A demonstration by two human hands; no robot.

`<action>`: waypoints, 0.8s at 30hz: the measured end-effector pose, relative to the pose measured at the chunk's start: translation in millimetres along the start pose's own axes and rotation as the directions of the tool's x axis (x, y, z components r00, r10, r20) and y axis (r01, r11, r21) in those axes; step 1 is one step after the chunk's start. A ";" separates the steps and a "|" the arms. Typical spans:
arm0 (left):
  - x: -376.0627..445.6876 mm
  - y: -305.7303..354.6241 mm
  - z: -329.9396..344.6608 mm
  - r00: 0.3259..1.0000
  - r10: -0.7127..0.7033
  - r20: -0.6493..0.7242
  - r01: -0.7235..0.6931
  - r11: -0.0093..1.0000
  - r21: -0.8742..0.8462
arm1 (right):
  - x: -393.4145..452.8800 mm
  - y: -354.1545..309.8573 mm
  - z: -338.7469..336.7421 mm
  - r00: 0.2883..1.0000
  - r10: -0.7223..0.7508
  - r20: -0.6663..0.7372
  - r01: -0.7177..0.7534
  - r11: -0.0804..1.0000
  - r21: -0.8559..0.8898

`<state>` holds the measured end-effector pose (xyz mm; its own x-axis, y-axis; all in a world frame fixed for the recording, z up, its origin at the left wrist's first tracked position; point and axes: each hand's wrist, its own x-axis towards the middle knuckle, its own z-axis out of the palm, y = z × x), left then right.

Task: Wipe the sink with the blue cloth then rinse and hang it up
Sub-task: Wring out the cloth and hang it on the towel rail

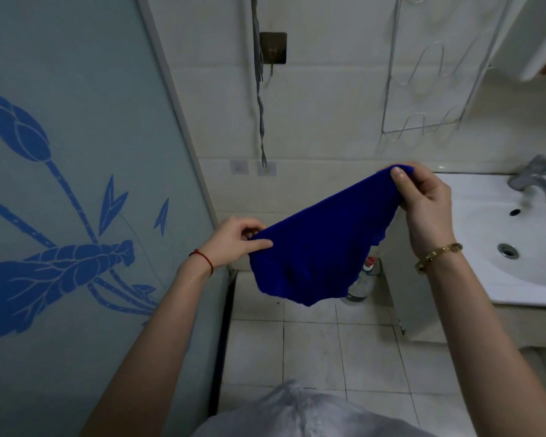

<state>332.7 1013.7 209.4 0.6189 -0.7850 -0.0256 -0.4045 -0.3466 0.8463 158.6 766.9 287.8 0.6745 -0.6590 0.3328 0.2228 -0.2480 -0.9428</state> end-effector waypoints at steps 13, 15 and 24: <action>4.6 -10.6 1.5 0.986 -0.105 -0.131 0.087 0.987 -0.137 | 7.9 0.7 -22.8 0.993 0.054 -0.109 -0.054 0.999 0.006; 3.8 -11.3 -4.7 0.971 -0.123 -0.203 0.091 0.983 -0.157 | 8.3 2.1 -26.7 0.991 0.052 -0.119 -0.053 0.999 -0.002; 7.5 -7.0 -25.3 0.894 -0.118 -0.433 0.091 0.993 -0.081 | 5.8 8.1 -34.6 0.992 0.016 -0.124 -0.024 0.998 -0.062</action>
<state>357.2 1023.3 216.7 0.8922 -0.4385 0.1079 -0.2903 -0.3738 0.8809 139.9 736.6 282.8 0.5856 -0.7459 0.3174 0.1626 -0.2755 -0.9474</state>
